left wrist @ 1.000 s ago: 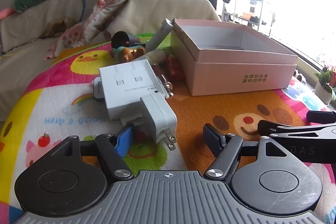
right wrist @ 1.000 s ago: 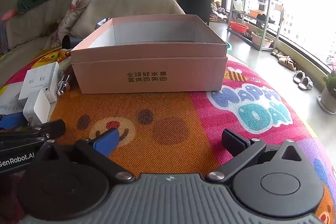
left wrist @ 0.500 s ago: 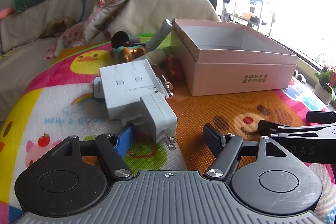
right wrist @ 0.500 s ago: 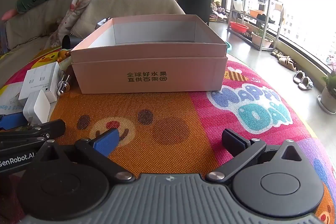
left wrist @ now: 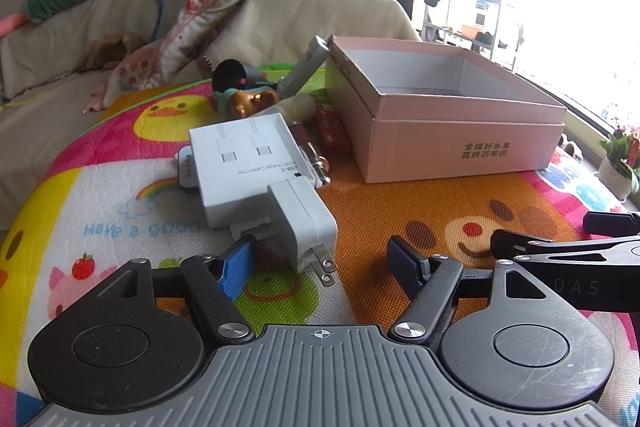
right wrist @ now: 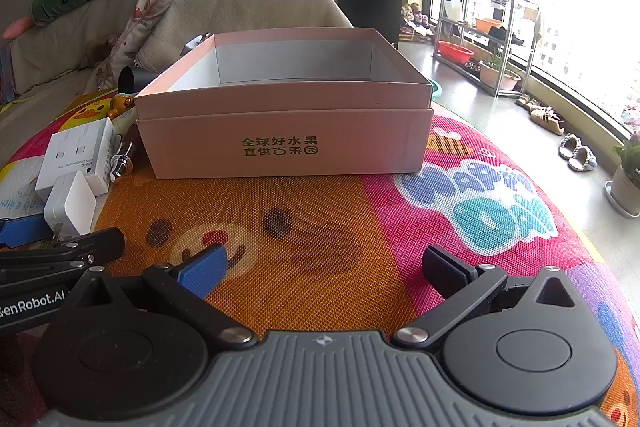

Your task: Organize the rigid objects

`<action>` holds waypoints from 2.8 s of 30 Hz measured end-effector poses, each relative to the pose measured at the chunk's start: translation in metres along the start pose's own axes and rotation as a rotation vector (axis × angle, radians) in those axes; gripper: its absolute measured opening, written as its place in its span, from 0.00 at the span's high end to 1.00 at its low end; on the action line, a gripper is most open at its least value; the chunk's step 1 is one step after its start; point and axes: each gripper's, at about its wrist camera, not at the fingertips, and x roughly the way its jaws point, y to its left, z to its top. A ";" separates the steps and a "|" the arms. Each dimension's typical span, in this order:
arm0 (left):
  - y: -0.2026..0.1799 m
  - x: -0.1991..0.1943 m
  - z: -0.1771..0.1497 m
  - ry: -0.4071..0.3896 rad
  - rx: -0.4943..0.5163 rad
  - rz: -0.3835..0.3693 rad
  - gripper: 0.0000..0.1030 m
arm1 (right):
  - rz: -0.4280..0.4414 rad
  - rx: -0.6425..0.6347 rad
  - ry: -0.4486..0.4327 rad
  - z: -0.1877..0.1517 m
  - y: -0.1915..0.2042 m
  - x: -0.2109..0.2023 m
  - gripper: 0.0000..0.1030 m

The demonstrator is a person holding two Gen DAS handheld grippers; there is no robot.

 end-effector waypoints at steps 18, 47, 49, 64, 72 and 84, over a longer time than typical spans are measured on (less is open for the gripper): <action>0.000 0.000 0.000 0.000 0.002 0.002 0.25 | 0.000 0.000 0.000 0.000 0.000 0.000 0.00; 0.000 -0.004 -0.003 0.000 0.001 0.002 0.25 | -0.001 -0.001 0.000 0.000 0.000 0.001 0.00; 0.000 -0.004 -0.003 0.000 0.003 0.003 0.25 | 0.002 0.002 -0.001 0.000 -0.002 0.001 0.00; 0.017 -0.024 0.001 -0.023 -0.046 -0.066 0.29 | 0.079 -0.040 0.046 0.008 -0.014 0.001 0.00; 0.029 -0.014 0.019 -0.006 -0.071 -0.072 0.39 | 0.087 -0.061 0.091 0.012 -0.013 0.003 0.00; 0.054 -0.033 0.000 -0.013 -0.060 -0.118 0.77 | 0.156 -0.161 0.073 0.010 -0.001 -0.005 0.00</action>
